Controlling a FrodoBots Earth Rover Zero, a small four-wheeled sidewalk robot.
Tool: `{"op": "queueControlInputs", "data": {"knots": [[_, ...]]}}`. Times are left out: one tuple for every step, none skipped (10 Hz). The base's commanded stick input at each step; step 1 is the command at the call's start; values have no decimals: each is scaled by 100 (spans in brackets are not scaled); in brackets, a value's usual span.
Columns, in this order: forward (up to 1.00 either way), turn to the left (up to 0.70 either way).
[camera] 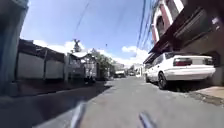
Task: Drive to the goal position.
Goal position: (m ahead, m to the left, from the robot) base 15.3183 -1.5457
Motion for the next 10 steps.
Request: {"op": "queueControlInputs", "data": {"knots": [[100, -38], [100, -39], [100, -39], [100, -39], [100, -39], [100, -38], [100, -18], [100, 0], [100, 0], [100, 0]]}}
